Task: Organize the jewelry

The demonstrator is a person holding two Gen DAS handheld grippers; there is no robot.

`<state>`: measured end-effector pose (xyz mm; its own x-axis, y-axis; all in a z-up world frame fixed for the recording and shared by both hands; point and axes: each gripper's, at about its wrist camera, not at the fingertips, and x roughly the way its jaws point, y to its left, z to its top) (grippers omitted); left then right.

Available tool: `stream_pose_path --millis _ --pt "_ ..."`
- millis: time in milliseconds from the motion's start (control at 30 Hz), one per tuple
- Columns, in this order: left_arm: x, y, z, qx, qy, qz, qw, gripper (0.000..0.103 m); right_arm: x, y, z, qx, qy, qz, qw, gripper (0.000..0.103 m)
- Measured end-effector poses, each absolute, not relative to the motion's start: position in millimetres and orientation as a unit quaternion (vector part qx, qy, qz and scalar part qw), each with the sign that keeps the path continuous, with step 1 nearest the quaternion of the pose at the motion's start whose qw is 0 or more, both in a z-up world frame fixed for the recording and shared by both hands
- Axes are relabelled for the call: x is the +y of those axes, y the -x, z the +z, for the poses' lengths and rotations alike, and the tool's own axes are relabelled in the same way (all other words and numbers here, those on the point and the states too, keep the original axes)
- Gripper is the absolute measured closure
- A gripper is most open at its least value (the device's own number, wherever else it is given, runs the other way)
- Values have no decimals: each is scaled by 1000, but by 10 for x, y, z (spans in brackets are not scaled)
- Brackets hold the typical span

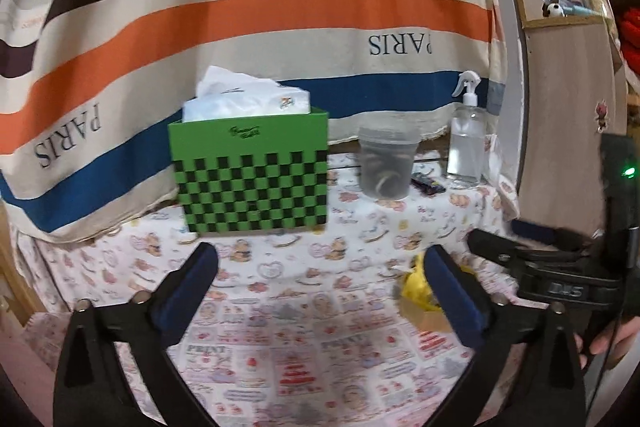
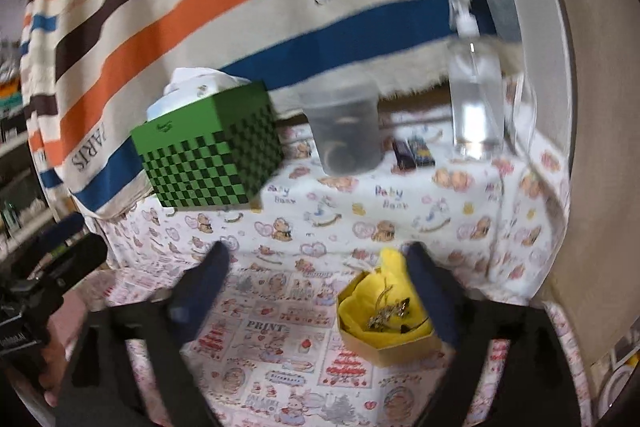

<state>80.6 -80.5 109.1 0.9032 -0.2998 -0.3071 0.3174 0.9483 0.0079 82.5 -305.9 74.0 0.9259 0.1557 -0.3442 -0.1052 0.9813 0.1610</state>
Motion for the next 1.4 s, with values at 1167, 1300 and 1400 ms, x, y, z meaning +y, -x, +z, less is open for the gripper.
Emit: stream_pose_path --millis 1167,1300,1400 --pt "-572 -1035 152 163 -4 -74 984 0 -2811 -665 82 105 -25 6 994 0" --pt "-577 -1021 148 159 -8 -65 985 0 -2782 -685 73 112 -16 -2 994 0" --pt "-575 -1014 147 157 -8 -66 985 0 -2769 -652 86 103 -10 -3 995 0"
